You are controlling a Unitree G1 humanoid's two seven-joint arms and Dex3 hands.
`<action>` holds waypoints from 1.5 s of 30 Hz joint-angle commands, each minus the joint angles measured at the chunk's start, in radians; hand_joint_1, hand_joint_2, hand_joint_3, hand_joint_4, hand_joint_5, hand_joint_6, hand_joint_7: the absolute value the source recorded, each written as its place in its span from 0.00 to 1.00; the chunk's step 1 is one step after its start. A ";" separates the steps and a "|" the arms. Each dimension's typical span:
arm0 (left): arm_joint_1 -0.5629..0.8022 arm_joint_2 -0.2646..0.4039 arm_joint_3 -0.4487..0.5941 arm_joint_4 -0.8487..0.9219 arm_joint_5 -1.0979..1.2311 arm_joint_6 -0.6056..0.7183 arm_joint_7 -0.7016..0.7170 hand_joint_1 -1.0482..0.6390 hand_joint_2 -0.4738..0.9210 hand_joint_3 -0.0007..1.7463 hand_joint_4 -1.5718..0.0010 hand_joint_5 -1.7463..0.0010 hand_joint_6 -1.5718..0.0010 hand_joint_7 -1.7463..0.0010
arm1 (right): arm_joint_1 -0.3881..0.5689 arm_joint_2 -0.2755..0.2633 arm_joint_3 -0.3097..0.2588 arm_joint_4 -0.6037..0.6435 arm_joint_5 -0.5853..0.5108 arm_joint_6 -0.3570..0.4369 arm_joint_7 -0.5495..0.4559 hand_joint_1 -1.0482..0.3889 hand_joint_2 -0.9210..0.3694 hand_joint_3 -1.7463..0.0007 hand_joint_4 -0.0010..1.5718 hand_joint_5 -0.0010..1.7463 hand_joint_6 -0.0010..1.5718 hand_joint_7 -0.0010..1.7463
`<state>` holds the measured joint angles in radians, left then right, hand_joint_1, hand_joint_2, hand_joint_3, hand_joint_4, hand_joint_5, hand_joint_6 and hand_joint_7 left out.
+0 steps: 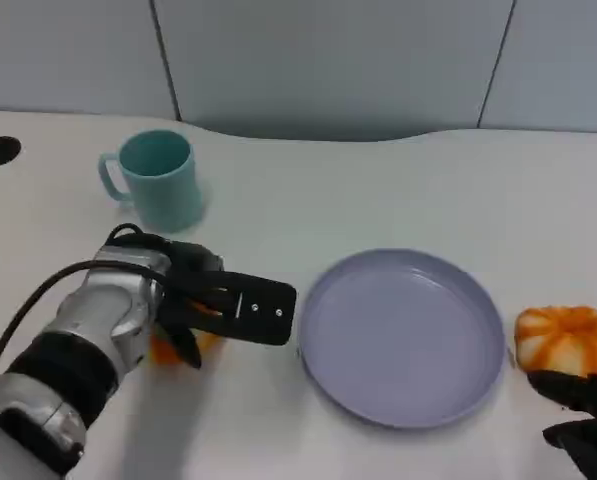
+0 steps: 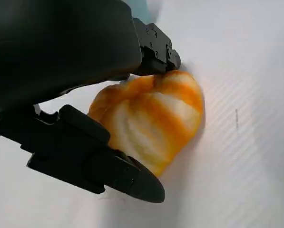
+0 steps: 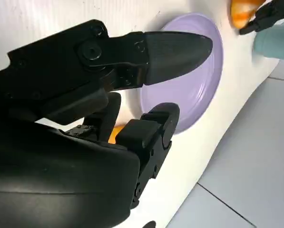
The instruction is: Grasp the bread from the table and place it into the plate.
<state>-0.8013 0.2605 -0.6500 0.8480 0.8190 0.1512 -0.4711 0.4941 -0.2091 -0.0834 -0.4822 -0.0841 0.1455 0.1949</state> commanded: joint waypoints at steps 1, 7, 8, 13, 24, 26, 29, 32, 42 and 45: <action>-0.008 0.034 -0.016 0.012 0.009 -0.006 -0.020 0.28 0.90 0.01 0.99 0.91 0.86 1.00 | 0.006 -0.008 -0.013 -0.007 0.014 -0.001 0.004 0.44 0.00 0.75 0.27 0.42 0.43 0.00; -0.001 0.041 -0.020 0.015 0.010 -0.021 0.016 0.22 0.89 0.00 0.98 0.92 0.85 1.00 | 0.007 -0.007 -0.011 -0.013 0.008 0.006 0.002 0.44 0.00 0.75 0.28 0.42 0.43 0.00; -0.001 0.042 -0.023 0.017 0.012 -0.022 0.021 0.21 0.89 0.00 0.97 0.92 0.85 1.00 | 0.008 -0.007 -0.011 -0.015 0.008 0.007 0.002 0.44 0.00 0.75 0.28 0.42 0.43 0.00; 0.010 0.036 -0.019 0.038 0.004 -0.029 0.065 0.22 0.90 0.00 0.95 0.92 0.83 0.99 | 0.009 -0.009 -0.013 -0.008 0.011 -0.012 0.004 0.45 0.00 0.75 0.28 0.42 0.43 0.00; -0.015 0.026 -0.023 0.131 -0.005 -0.076 0.112 0.32 0.90 0.00 0.84 0.87 0.69 0.95 | 0.015 -0.007 -0.016 -0.019 0.012 -0.007 0.004 0.44 0.00 0.75 0.29 0.42 0.43 0.00; -0.014 0.027 -0.014 0.151 -0.013 -0.096 0.138 0.35 0.90 0.00 0.83 0.81 0.66 0.93 | 0.016 -0.005 -0.016 -0.021 0.013 -0.005 0.003 0.44 0.00 0.75 0.29 0.42 0.43 0.00; -0.014 0.031 0.009 0.180 -0.042 -0.130 0.158 0.40 0.89 0.00 0.93 0.48 0.80 0.52 | 0.019 -0.006 -0.018 -0.022 0.013 -0.010 0.004 0.44 0.00 0.75 0.29 0.41 0.43 0.00; -0.020 0.030 0.030 0.212 -0.070 -0.154 0.171 0.42 0.92 0.00 0.93 0.30 0.85 0.35 | 0.021 -0.005 -0.020 -0.022 0.019 -0.013 0.006 0.45 0.00 0.75 0.28 0.41 0.43 0.00; -0.074 -0.007 0.131 0.378 -0.196 -0.191 0.164 0.48 0.85 0.00 0.61 0.05 0.78 0.00 | 0.035 -0.003 -0.027 -0.033 0.024 -0.020 0.000 0.45 0.00 0.75 0.29 0.42 0.44 0.00; -0.078 -0.009 0.150 0.397 -0.216 -0.191 0.173 0.47 0.83 0.00 0.57 0.06 0.72 0.00 | 0.036 -0.001 -0.028 -0.034 0.026 -0.021 0.000 0.45 0.00 0.75 0.29 0.42 0.44 0.01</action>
<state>-0.8907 0.2517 -0.5148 1.2142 0.6215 -0.0388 -0.2924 0.5253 -0.2079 -0.0982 -0.5020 -0.0690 0.1385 0.1976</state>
